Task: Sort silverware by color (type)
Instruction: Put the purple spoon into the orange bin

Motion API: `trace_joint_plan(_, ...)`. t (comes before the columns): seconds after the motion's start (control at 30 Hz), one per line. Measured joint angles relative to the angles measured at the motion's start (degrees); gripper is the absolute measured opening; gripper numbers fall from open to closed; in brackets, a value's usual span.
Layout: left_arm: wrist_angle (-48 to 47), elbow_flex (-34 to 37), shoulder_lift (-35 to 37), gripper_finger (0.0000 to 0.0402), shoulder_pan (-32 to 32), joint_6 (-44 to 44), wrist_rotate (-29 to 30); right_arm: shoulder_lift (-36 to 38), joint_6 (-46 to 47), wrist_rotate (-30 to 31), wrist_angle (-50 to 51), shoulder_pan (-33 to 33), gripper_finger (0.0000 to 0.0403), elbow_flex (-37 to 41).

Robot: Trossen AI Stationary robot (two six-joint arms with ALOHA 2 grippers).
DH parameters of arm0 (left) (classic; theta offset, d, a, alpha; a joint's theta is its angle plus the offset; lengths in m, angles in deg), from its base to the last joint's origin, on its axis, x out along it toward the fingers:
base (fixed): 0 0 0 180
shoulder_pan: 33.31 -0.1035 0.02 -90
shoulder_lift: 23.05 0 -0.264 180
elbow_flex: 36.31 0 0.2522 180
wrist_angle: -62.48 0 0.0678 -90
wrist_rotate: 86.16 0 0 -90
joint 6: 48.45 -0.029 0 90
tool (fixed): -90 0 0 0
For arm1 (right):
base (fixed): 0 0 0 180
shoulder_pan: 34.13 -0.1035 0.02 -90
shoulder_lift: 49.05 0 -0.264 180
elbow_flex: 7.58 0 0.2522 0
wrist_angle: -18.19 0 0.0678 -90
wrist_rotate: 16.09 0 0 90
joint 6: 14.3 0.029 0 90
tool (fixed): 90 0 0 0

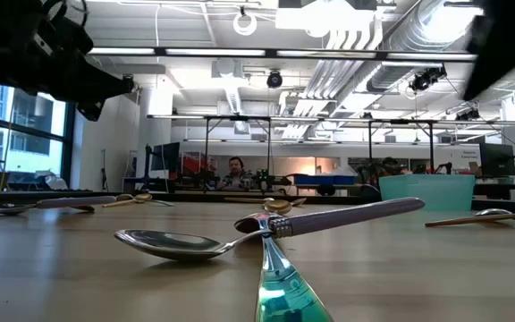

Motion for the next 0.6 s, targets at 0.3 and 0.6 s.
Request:
trace_joint_plan(0.3,-4.11,-5.27,-15.05,0.0033,11.34,-0.92,5.7,-0.5,-30.78,-5.68,-44.05,9.95,0.0,11.99)
trace_joint_plan(0.6,-14.1,-12.92,-29.99,0.007,22.36,0.03,18.68,-0.5,-38.6,-7.54,-66.49,16.84,0.0,23.37)
